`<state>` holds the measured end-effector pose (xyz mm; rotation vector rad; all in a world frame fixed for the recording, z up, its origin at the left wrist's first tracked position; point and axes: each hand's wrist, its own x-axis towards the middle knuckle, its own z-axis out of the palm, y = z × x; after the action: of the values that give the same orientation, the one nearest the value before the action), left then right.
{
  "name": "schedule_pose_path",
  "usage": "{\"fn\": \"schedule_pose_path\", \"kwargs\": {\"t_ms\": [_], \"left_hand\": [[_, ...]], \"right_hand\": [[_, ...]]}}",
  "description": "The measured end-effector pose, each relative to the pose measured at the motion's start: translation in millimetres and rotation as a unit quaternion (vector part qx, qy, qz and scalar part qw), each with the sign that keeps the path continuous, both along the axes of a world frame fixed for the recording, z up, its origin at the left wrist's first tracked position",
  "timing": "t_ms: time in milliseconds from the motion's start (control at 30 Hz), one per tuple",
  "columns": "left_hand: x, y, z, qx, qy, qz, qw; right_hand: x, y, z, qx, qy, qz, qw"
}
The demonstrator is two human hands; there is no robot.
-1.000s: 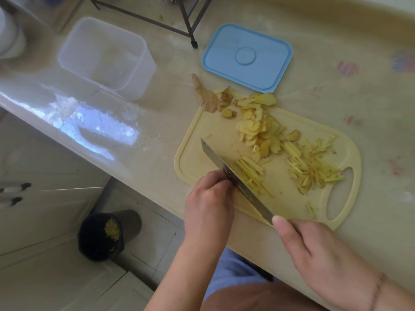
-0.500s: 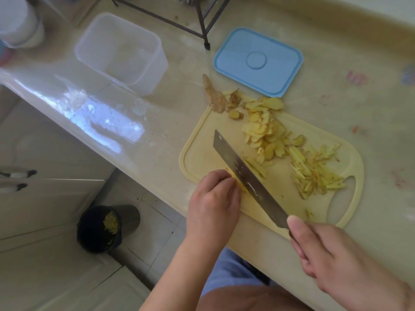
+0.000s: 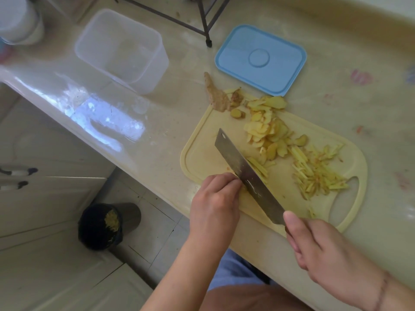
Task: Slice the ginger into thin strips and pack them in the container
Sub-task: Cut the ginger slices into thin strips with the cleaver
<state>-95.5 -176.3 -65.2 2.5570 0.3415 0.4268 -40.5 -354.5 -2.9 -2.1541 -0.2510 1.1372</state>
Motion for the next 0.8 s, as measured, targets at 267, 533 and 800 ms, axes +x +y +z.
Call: {"fn": "schedule_pose_path", "kwargs": {"t_ms": [267,533,800], "left_hand": [[0,3,3,0.012,0.030,-0.019,0.999],[3,2,6,0.010,0.052,-0.022,0.998],[4,2,7,0.016,0.060,-0.023,0.998]], "right_hand": [[1,-1,4,0.015,-0.023,0.000,1.000],[-3,-5,8,0.001,-0.036,0.017,0.999],[-2,-3,9,0.004,-0.021,0.017,1.000]]}}
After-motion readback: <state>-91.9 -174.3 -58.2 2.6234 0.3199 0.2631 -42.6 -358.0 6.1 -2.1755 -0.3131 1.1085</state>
